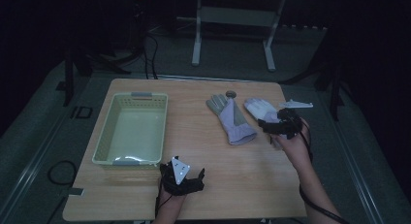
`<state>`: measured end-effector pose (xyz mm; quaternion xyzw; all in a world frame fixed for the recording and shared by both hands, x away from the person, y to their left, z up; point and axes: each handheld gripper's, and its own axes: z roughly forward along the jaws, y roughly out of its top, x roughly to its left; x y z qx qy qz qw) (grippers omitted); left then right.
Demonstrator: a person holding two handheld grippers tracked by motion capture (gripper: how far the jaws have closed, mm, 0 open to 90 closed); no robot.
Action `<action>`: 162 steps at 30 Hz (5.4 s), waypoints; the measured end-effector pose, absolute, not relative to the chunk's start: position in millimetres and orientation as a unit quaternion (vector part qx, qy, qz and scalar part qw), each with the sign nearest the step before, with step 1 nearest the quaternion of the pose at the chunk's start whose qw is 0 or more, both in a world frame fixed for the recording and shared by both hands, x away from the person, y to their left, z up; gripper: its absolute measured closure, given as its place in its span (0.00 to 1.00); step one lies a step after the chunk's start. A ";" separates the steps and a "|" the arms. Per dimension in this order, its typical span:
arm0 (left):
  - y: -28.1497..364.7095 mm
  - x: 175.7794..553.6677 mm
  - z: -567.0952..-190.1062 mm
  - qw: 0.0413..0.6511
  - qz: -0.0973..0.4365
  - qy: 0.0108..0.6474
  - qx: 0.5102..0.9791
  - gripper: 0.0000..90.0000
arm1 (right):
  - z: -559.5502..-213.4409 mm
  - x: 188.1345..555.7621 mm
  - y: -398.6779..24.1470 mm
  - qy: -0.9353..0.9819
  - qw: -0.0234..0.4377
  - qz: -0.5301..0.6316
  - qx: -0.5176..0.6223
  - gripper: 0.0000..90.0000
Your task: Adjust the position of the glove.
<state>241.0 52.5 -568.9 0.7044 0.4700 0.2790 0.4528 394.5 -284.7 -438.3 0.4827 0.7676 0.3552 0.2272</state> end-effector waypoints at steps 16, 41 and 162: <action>52.7 241.3 -569.0 0.455 0.276 0.470 0.704 0.01 | -453.6 445.9 -251.5 0.787 0.207 0.328 0.479 0.38; 54.1 242.2 -569.0 0.456 0.270 0.475 0.703 0.01 | -518.4 507.2 -216.5 0.849 0.170 0.248 0.435 0.61; 52.4 242.1 -569.0 0.452 0.271 0.470 0.708 0.01 | -502.5 488.4 -352.9 0.813 0.195 0.288 0.466 0.50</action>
